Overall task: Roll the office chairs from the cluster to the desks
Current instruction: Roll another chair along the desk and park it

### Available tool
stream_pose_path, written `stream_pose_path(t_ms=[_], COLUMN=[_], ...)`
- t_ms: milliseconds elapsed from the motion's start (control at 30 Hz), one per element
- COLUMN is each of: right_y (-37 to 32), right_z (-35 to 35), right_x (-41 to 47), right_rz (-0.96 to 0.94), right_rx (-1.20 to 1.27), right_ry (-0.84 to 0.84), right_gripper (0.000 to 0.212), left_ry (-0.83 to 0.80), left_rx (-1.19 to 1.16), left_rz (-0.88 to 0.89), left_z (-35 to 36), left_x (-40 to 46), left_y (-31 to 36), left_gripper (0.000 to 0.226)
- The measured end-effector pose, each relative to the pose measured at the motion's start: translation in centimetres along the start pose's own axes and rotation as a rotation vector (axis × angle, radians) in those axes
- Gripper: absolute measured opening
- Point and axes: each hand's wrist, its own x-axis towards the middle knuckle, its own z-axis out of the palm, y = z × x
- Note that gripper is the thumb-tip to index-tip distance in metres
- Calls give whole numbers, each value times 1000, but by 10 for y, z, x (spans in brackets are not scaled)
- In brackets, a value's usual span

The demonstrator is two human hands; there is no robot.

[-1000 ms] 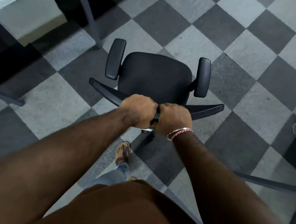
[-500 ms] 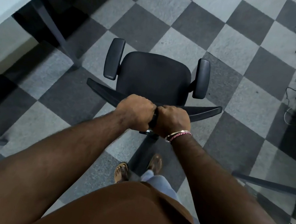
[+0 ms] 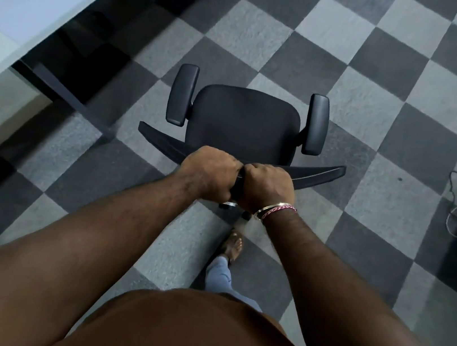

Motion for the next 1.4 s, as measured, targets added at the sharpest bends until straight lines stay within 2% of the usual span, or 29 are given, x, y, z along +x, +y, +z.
stream_pose_path(t_ms=[100, 433, 600, 933, 1133, 1400], right_y=[29, 121, 170, 253, 306, 408], right_z=[-1, 1, -3, -20, -24, -32], right_x=[39, 170, 248, 402, 483, 593], right_rz=[-13, -28, -2, 96, 58, 6], right_rx=[34, 54, 26, 33, 10, 26], right_ry=[-9, -16, -23, -102, -99, -125], right_gripper=[32, 29, 35, 26, 25, 29], left_ry=[2, -29, -5, -12, -8, -14], left_rx=[-4, 31, 59, -18, 11, 55], left_rz=[-26, 14, 28, 25, 44, 3], left_z=[-16, -62, -85, -141, -171, -217], left_x=[40, 187, 275, 433, 520, 653], left_y=[-11, -61, -95, -166, -199, -220], left_gripper=[31, 30, 28, 22, 20, 21])
